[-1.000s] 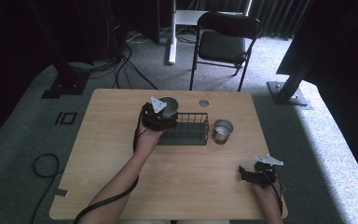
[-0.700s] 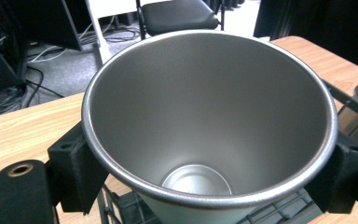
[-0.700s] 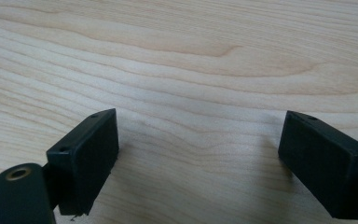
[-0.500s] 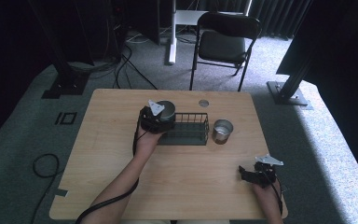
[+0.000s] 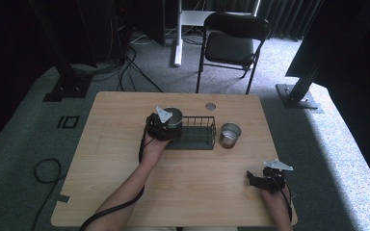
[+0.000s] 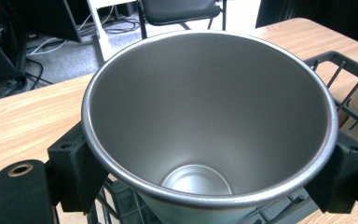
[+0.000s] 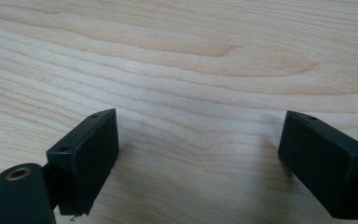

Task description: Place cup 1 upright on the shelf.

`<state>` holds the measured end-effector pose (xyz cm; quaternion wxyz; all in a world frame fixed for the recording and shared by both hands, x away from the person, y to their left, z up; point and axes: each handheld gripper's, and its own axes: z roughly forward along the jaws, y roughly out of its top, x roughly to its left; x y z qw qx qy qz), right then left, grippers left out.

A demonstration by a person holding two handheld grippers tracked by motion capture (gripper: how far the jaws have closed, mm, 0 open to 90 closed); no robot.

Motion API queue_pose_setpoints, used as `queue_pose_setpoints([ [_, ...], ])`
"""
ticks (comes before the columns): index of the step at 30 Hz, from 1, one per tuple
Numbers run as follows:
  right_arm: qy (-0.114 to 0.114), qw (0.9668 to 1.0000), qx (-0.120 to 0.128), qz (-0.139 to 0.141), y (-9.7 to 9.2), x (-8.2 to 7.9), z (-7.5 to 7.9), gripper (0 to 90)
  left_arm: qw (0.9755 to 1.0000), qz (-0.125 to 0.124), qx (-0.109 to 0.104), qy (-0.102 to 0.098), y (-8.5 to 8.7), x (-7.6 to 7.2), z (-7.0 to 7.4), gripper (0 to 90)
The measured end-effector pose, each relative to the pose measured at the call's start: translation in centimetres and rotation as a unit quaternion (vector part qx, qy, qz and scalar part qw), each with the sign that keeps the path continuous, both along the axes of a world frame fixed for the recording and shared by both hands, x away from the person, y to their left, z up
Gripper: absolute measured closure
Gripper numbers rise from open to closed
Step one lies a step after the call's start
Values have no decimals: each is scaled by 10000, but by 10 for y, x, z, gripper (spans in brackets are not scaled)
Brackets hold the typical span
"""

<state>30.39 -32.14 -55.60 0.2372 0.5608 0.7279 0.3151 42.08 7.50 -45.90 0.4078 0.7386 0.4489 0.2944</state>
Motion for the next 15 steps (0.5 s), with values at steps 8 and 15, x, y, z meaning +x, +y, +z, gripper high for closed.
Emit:
queue_pose_setpoints([
  [8,1,10000,-1,-1,0,0,0,117,10000,-19,6,70,1,1,1,145],
  [15,3,10000,-1,0,0,0,0,117,9998,-170,63,-67,0,-3,6,24],
])
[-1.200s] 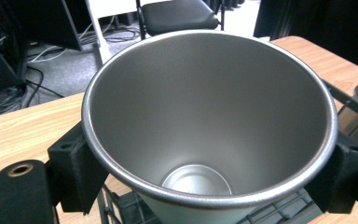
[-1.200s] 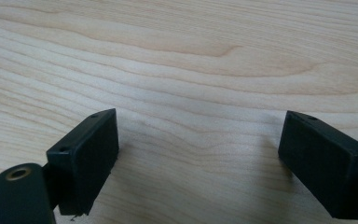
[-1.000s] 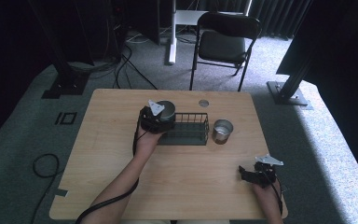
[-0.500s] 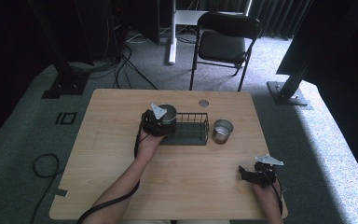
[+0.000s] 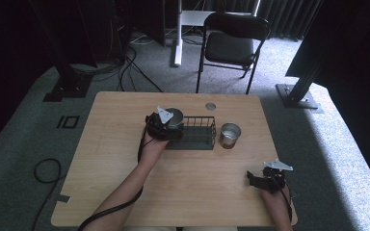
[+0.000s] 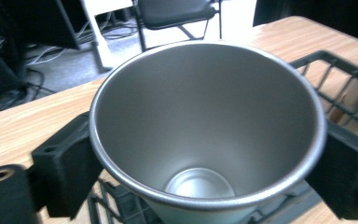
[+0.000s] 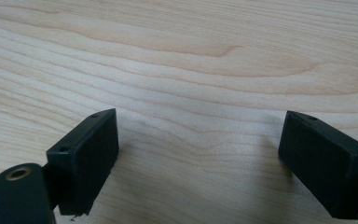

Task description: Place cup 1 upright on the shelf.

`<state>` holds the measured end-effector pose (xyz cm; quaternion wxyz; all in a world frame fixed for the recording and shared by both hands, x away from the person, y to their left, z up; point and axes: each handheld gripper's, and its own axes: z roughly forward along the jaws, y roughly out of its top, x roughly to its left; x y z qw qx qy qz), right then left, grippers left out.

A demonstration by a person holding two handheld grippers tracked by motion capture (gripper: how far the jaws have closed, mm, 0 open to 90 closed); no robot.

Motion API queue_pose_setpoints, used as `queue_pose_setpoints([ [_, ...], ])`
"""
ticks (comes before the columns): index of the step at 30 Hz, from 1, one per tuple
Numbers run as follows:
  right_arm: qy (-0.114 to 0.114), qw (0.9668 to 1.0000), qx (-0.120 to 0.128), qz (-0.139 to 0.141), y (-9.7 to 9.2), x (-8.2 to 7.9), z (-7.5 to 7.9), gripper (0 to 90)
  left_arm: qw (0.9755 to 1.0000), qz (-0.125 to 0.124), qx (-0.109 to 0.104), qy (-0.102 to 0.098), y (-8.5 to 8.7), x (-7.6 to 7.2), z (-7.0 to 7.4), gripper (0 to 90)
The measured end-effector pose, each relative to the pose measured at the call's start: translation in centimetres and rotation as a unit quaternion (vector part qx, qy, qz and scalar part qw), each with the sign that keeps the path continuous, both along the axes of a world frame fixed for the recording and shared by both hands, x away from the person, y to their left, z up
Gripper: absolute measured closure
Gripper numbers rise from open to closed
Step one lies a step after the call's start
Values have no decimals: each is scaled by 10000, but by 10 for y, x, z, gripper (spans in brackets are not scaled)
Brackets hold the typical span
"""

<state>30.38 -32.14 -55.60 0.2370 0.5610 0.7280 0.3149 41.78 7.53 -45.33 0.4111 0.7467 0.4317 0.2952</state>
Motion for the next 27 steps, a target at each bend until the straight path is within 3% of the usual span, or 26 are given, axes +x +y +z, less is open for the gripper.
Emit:
queue_pose_setpoints([
  [3,0,10000,0,0,0,0,0,117,9999,-109,13,37,0,-2,1,11],
  [22,0,10000,5,-6,0,0,0,117,9997,-193,-64,-108,18,-23,14,11],
  [27,0,10000,2,-5,0,0,0,117,9997,-203,-146,-24,26,-27,14,11],
])
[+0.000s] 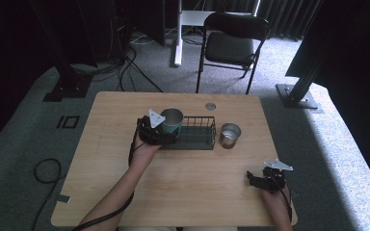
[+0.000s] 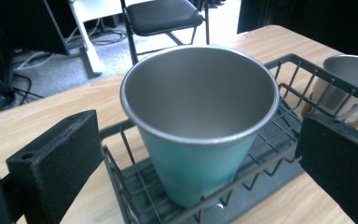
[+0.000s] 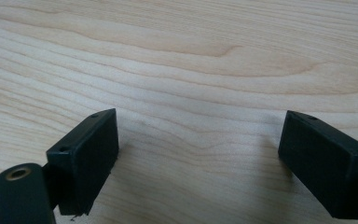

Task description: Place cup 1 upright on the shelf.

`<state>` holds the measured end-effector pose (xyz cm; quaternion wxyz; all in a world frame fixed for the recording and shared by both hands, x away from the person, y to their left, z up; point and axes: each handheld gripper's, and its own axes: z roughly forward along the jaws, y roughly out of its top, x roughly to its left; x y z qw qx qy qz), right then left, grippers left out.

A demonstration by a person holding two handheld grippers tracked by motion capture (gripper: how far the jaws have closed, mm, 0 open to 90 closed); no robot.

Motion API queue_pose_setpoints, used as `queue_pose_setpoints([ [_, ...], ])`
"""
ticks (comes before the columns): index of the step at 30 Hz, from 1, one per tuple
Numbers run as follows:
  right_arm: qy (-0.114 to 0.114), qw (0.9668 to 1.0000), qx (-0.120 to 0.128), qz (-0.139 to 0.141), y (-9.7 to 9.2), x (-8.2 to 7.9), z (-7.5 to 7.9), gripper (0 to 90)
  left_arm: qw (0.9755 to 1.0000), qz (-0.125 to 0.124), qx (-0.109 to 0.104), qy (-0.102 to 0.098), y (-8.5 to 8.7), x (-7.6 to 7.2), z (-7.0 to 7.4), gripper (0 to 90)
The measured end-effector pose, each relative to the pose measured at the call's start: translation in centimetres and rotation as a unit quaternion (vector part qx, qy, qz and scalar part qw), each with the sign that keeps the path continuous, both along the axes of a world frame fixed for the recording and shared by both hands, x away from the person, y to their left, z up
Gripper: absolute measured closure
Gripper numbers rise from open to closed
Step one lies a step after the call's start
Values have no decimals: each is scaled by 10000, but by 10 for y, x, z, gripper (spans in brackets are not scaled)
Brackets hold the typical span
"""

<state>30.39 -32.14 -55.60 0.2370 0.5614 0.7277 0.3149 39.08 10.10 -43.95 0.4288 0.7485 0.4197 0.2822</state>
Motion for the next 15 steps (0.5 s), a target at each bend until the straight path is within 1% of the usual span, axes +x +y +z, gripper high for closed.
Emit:
queue_pose_setpoints([
  [2,-1,10000,1,1,0,0,0,117,10000,-32,-21,20,3,-2,0,11],
  [3,1,10000,-1,0,0,0,0,117,10000,-58,-21,-2,7,-5,1,12],
  [6,1,10000,2,0,0,0,0,117,10000,-46,2,-18,11,-7,2,12],
  [7,2,10000,3,-1,0,0,0,117,9999,-83,-58,11,14,-8,2,12],
  [8,1,10000,1,0,0,0,0,117,9999,-103,-68,29,16,-9,2,12],
  [9,0,10000,1,0,0,0,0,117,9996,-258,-78,-66,19,-12,2,12],
  [10,3,10000,6,-3,0,0,0,117,9996,-258,-78,-66,19,-12,2,12],
  [11,2,10000,4,-3,0,0,0,117,9994,-323,10,-79,22,-15,2,12],
  [12,2,10000,4,-3,0,0,0,117,9994,-323,10,-79,22,-15,2,12],
  [13,-8,10000,-6,6,0,0,0,117,9993,-359,-62,-50,26,-18,2,12],
  [15,-4,10000,-1,2,0,0,0,117,9994,-343,-65,-53,32,-20,1,12],
])
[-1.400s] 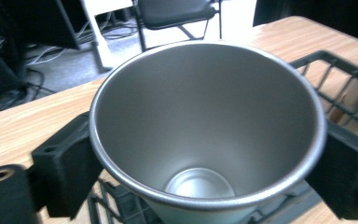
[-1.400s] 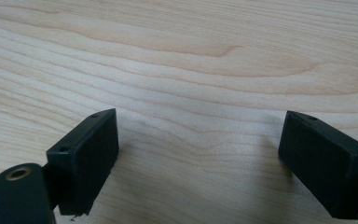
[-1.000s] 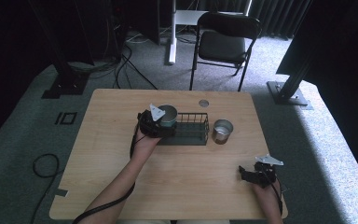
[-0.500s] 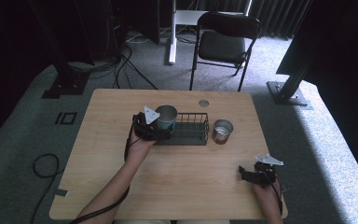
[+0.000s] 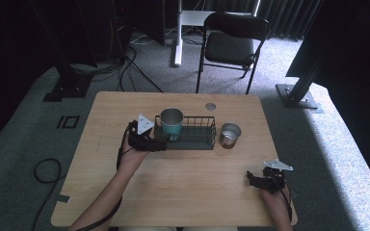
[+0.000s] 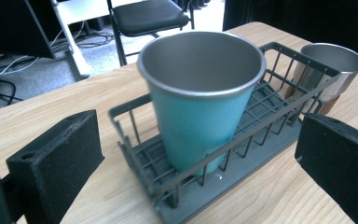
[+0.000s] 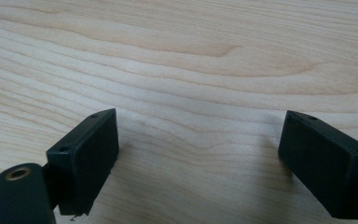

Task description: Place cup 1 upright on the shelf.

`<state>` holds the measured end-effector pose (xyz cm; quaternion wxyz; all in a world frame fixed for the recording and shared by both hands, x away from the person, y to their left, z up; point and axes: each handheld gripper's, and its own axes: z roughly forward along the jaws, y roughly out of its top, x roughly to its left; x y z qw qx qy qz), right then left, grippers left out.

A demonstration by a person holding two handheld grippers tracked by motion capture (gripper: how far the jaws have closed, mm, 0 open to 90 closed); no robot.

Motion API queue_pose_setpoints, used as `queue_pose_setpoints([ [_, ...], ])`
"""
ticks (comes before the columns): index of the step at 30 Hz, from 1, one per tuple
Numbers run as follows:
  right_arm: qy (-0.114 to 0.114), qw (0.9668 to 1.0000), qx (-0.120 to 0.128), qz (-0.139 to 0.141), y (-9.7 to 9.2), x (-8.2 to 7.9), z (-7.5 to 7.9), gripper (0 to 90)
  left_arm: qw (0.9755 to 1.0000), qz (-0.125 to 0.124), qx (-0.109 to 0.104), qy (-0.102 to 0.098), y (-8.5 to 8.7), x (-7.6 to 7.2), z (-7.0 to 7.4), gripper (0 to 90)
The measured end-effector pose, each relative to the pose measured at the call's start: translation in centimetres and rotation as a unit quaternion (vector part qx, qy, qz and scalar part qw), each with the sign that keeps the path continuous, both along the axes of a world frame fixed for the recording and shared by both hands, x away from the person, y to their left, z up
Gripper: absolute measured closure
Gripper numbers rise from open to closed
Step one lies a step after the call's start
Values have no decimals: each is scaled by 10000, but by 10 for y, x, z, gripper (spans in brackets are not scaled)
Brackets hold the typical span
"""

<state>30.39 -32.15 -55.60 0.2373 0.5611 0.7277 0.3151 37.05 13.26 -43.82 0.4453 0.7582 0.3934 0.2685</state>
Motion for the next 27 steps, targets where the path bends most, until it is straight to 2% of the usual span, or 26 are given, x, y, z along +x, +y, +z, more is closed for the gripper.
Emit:
queue_pose_setpoints([
  [10,1,10000,3,-3,0,0,0,117,10000,45,-55,-17,16,-7,-2,12],
  [16,3,10000,3,-1,0,0,0,117,9999,113,-34,56,29,-13,-6,11],
  [19,3,10000,3,-1,0,0,0,117,9999,159,-23,24,38,-17,-8,11],
  [24,3,10000,5,-3,0,0,0,117,9999,140,-14,55,49,-22,-12,11],
  [27,3,10000,3,-2,0,0,0,117,9997,200,-90,87,58,-26,-15,11],
])
